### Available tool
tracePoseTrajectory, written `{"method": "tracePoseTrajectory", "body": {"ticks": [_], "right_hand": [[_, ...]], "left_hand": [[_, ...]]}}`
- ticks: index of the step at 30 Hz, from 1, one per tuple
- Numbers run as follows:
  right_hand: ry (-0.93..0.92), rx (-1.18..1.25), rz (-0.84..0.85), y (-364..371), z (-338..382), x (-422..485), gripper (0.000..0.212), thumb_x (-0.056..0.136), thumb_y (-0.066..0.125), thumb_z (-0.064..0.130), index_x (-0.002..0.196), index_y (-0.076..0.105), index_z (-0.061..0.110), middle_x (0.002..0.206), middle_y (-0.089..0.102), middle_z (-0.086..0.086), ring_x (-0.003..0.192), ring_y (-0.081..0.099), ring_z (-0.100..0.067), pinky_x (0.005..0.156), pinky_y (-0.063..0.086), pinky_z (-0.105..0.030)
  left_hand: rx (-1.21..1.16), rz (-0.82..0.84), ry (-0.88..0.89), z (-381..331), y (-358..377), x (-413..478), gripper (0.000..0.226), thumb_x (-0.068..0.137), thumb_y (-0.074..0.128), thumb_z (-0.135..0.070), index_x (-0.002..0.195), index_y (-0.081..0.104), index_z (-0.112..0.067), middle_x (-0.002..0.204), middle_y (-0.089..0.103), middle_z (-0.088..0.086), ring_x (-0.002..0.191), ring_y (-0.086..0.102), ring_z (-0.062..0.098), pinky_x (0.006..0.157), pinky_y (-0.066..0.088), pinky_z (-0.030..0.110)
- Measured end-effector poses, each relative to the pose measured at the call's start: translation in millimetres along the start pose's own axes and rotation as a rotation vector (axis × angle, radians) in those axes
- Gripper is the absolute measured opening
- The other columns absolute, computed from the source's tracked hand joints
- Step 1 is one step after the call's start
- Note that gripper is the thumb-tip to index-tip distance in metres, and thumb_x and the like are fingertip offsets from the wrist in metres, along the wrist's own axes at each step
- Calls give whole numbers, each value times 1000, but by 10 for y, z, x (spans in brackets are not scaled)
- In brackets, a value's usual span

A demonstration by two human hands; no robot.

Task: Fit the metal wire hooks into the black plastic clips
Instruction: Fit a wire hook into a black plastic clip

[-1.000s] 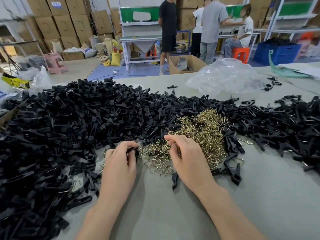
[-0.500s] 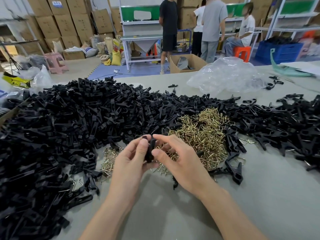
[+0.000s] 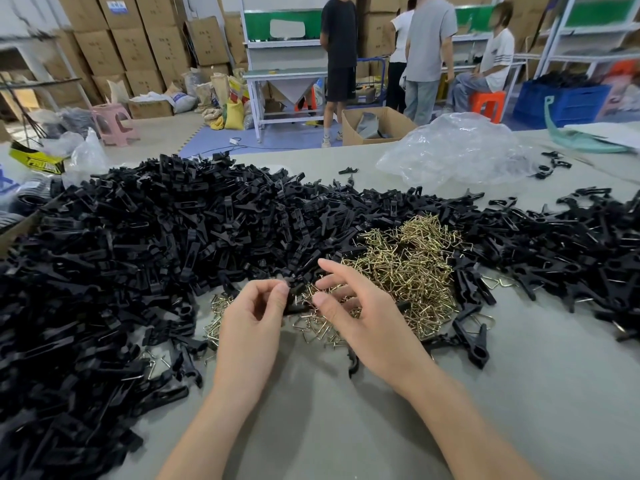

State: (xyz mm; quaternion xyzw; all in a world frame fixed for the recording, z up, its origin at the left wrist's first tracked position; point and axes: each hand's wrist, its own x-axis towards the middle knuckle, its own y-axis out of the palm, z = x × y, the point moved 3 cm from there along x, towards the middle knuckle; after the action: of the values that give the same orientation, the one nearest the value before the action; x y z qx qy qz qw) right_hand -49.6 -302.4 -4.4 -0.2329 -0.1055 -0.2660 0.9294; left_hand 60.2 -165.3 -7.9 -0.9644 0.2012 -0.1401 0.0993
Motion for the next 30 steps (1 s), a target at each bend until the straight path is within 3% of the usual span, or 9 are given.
{"method": "tracePoseTrajectory", "body": {"ticks": [2, 4, 6, 9, 12, 15, 22, 30], "right_hand": [[-2, 6, -38, -16, -5, -1, 39, 102, 55, 41, 140, 50, 43, 116, 61, 26, 105, 60, -3, 89, 47, -15], [7, 17, -84, -42, -19, 1, 34, 104, 53, 37, 138, 54, 41, 112, 62, 25, 98, 60, -3, 83, 47, -14], [22, 38, -129, -72, -27, 6, 30, 104, 52, 36, 133, 55, 43, 109, 63, 23, 96, 59, -2, 77, 47, -12], [38, 56, -194, -122, -35, 10, 28, 105, 50, 33, 128, 56, 48, 107, 65, 20, 91, 62, -6, 73, 51, -17], [63, 98, -239, -159, -59, 20, 30, 105, 49, 26, 126, 57, 48, 104, 66, 18, 84, 65, -14, 74, 54, -27], [72, 99, -261, -170, -73, 26, 30, 105, 49, 23, 126, 58, 43, 103, 67, 20, 81, 64, -22, 72, 53, -30], [70, 77, -262, -162, -66, 25, 32, 105, 49, 20, 123, 58, 46, 100, 67, 19, 81, 62, -30, 67, 52, -34], [67, 50, -259, -165, -58, 16, 32, 105, 48, 21, 123, 57, 46, 100, 67, 20, 80, 63, -28, 67, 51, -33]], "left_hand": [[137, -11, 26, 21, -59, 19, 15, 99, 58, -38, 87, 67, -33, 77, 70, -13, 72, 62, 4, 66, 47, 24], [396, -64, 128, 31, -122, 40, 13, 99, 55, -36, 90, 65, -34, 83, 69, -15, 91, 60, 11, 77, 44, 27], [623, -127, 204, 43, -178, 56, 17, 99, 53, -32, 108, 67, -29, 109, 68, -11, 112, 53, 21, 93, 38, 36], [805, -30, 157, 85, -188, 89, 35, 101, 49, -38, 133, 60, -30, 140, 56, -1, 132, 45, 25, 109, 30, 45], [891, 78, 162, 123, -198, 137, 36, 100, 47, -42, 135, 58, -35, 143, 54, -7, 133, 44, 23, 107, 32, 45], [945, 121, 167, 115, -246, 182, 36, 99, 53, -33, 135, 57, -35, 137, 56, -10, 128, 44, 23, 101, 36, 43], [796, 75, 212, 67, -259, 121, 31, 99, 56, -25, 129, 63, -22, 115, 69, -5, 119, 49, 20, 87, 50, 40], [476, -115, 159, 108, -330, 159, 31, 102, 51, -25, 132, 60, -22, 88, 53, -22, 102, 47, 13, 83, 35, 26]]}}
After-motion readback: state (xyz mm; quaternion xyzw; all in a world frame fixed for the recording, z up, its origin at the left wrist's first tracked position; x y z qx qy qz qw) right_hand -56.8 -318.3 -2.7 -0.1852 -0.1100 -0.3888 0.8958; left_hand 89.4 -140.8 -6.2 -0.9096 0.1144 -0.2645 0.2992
